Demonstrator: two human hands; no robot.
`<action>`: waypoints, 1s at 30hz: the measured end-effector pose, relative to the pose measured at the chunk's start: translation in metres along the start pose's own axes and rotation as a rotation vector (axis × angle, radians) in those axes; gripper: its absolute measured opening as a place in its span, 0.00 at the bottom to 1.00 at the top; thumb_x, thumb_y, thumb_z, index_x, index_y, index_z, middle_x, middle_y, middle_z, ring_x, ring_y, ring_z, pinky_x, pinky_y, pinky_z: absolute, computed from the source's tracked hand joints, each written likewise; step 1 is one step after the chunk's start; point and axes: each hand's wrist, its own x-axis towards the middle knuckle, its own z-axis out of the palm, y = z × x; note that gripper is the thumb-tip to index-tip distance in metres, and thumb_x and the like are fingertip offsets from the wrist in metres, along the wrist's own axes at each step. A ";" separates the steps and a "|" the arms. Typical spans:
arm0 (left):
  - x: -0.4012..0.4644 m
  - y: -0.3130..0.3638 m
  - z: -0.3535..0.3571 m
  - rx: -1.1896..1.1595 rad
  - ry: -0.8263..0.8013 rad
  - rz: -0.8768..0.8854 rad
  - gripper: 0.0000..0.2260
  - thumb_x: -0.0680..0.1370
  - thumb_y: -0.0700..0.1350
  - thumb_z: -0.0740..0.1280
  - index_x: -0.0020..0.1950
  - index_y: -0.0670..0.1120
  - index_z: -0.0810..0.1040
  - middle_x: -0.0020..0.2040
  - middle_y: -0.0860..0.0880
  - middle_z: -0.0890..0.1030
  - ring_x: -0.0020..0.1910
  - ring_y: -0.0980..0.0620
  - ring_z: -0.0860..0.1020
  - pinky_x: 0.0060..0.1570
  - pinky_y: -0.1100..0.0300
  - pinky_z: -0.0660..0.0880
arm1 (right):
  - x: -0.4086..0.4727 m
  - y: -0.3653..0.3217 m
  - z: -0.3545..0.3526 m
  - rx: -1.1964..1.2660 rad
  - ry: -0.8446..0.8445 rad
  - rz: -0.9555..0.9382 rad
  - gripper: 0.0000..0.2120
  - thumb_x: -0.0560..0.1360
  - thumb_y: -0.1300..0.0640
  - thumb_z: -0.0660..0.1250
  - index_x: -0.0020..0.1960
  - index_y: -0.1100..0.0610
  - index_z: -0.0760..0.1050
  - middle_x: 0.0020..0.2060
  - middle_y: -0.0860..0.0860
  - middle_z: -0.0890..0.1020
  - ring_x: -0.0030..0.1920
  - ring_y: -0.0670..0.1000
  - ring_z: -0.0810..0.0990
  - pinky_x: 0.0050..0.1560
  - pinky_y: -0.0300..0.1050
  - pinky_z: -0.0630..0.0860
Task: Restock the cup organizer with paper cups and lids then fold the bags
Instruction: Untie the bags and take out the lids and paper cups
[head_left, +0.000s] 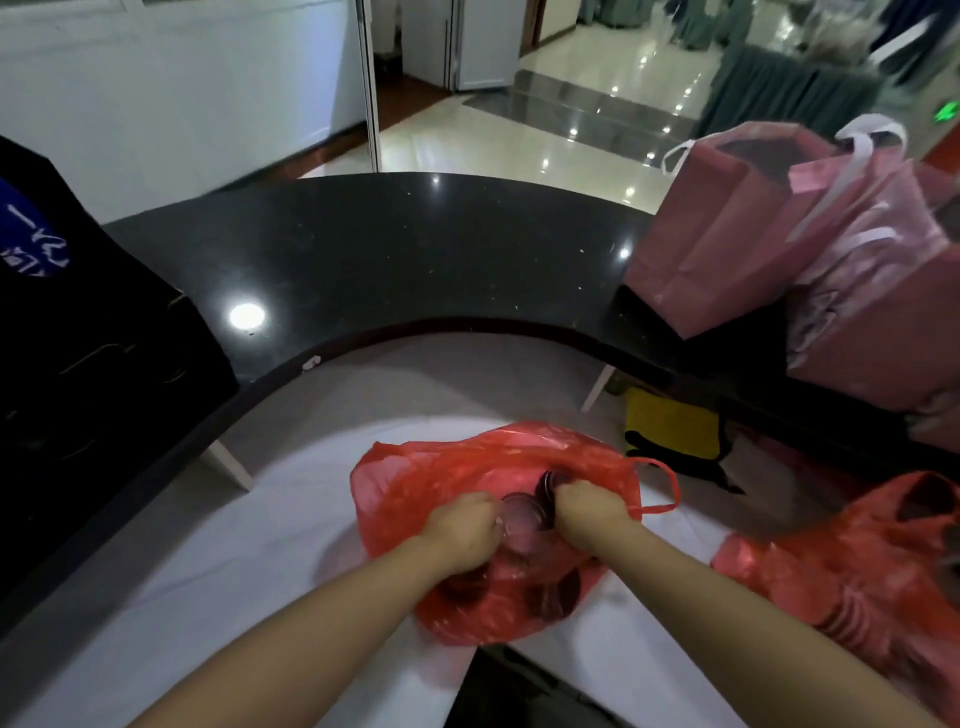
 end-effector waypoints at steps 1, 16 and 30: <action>0.005 0.001 0.000 0.008 0.001 -0.009 0.19 0.80 0.52 0.60 0.71 0.52 0.73 0.69 0.49 0.73 0.68 0.43 0.72 0.63 0.49 0.74 | 0.001 0.002 -0.004 -0.001 -0.001 0.016 0.15 0.79 0.61 0.58 0.64 0.57 0.74 0.60 0.56 0.79 0.59 0.60 0.81 0.55 0.53 0.77; 0.046 -0.004 -0.002 0.100 -0.188 -0.193 0.18 0.81 0.48 0.59 0.68 0.44 0.75 0.68 0.42 0.76 0.64 0.39 0.76 0.61 0.46 0.76 | 0.061 -0.001 -0.010 0.027 -0.042 -0.014 0.21 0.79 0.61 0.60 0.71 0.59 0.69 0.68 0.62 0.70 0.65 0.64 0.75 0.63 0.57 0.74; 0.045 -0.010 -0.023 0.349 -0.342 -0.114 0.16 0.81 0.52 0.59 0.62 0.46 0.79 0.61 0.43 0.80 0.58 0.40 0.79 0.52 0.50 0.77 | 0.074 0.052 -0.029 -0.004 -0.317 0.017 0.29 0.75 0.38 0.67 0.73 0.47 0.68 0.68 0.50 0.77 0.66 0.56 0.76 0.63 0.50 0.74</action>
